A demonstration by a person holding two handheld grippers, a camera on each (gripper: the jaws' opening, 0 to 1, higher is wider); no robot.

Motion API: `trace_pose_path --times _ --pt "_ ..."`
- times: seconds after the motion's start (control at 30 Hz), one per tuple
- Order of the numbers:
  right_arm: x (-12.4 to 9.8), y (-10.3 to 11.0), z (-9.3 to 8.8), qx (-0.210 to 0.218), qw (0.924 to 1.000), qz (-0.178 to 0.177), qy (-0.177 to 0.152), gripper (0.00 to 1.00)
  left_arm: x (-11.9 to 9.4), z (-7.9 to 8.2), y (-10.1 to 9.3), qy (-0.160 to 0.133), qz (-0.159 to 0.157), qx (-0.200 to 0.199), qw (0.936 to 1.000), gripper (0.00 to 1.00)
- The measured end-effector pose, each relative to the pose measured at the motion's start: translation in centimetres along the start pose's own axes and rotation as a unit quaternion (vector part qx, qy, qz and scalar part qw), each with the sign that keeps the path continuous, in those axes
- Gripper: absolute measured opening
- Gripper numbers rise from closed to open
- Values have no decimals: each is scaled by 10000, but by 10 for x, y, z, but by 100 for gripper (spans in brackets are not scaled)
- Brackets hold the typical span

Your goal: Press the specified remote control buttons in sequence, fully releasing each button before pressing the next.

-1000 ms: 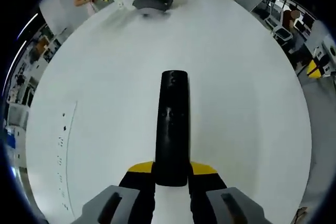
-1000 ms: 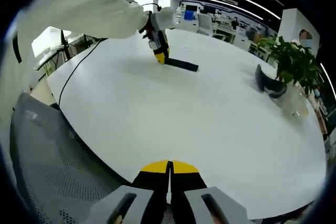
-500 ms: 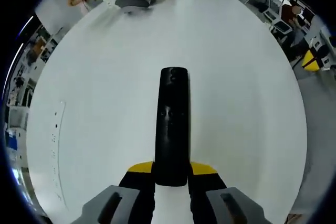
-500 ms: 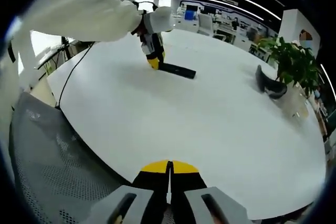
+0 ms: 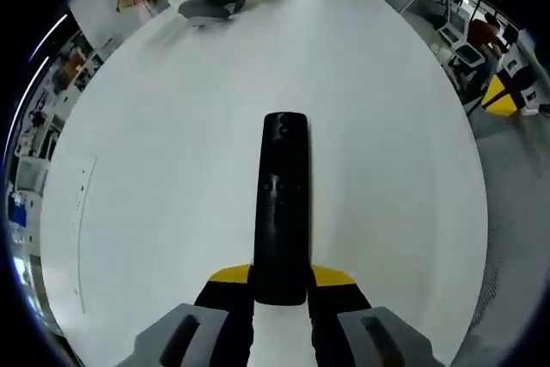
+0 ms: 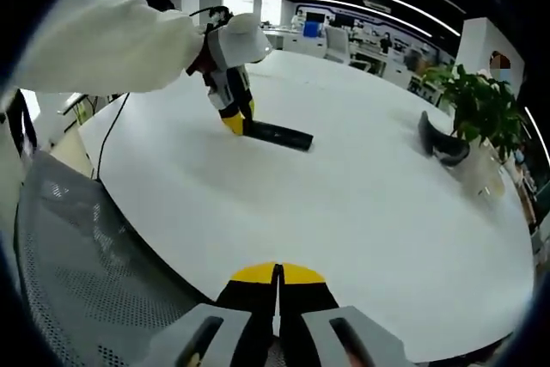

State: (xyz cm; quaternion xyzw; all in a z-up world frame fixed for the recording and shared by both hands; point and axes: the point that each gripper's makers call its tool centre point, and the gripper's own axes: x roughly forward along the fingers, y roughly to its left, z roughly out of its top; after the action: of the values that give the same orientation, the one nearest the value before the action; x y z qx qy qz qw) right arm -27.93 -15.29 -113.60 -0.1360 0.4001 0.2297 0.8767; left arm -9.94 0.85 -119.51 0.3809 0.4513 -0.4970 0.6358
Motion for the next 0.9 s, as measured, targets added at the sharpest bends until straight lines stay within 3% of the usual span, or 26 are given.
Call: trace_pose_path --times 0.6,0.9 --pt "-5 -6 12 6 9995 -114 -298 0 -7 -10 -73 -249 67 -266 9993 23" --pt "-21 -9 36 720 9936 125 -866 0 -11 -15 -103 -292 81 -323 9990 23"
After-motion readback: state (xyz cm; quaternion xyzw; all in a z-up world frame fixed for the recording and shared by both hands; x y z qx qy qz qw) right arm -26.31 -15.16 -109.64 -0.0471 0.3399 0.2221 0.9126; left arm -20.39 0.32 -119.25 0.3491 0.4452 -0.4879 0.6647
